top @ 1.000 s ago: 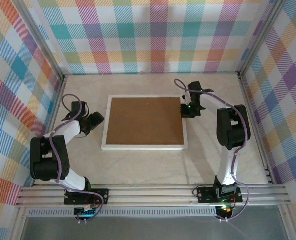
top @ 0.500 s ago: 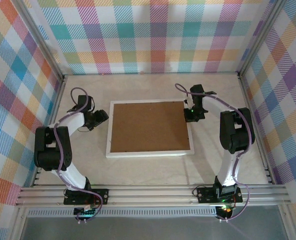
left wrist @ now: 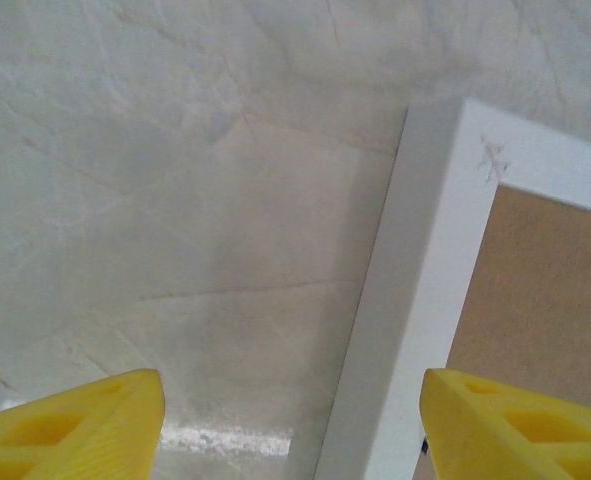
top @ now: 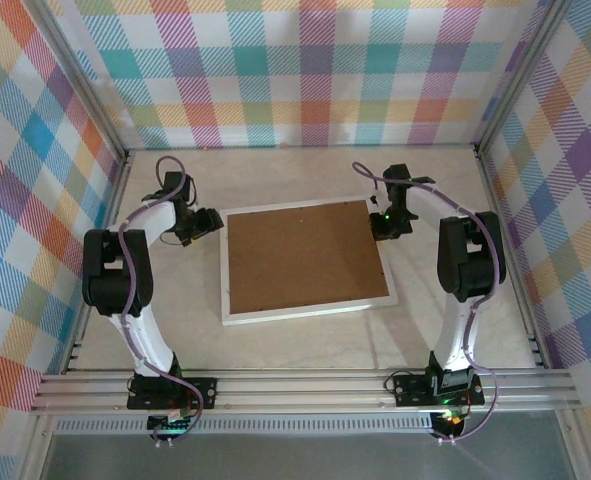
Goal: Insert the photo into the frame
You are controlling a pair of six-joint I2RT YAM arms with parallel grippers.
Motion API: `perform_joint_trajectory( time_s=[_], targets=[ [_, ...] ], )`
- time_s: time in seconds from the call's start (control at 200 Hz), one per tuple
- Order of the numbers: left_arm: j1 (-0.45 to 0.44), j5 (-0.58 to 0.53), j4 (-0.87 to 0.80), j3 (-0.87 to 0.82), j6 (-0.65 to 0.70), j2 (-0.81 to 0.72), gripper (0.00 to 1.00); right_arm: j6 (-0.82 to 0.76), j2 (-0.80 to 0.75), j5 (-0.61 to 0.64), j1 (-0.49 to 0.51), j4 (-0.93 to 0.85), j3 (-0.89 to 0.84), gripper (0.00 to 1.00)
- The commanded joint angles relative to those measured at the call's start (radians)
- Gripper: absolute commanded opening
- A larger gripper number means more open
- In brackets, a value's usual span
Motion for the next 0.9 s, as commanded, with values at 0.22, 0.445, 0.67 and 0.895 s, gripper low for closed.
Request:
perform_joint_trajectory(
  time_s=[0.22,0.445,0.67,0.895],
  targets=[
    [-0.034,-0.018,-0.093,0.008,0.033,0.010,0.70,0.010,0.033,0.007,-0.006,0.028,-0.010,0.00],
    [-0.048,-0.030,-0.091,-0.016,0.019,0.003,0.71,0.022,0.032,0.004,-0.005,0.043,-0.023,0.00],
    [-0.068,-0.028,-0.084,-0.007,0.008,0.037,0.71,0.019,0.044,0.001,-0.006,0.039,-0.015,0.00],
    [-0.090,-0.032,-0.079,-0.036,-0.004,0.059,0.71,0.017,0.053,0.000,-0.005,0.029,0.007,0.00]
  ],
)
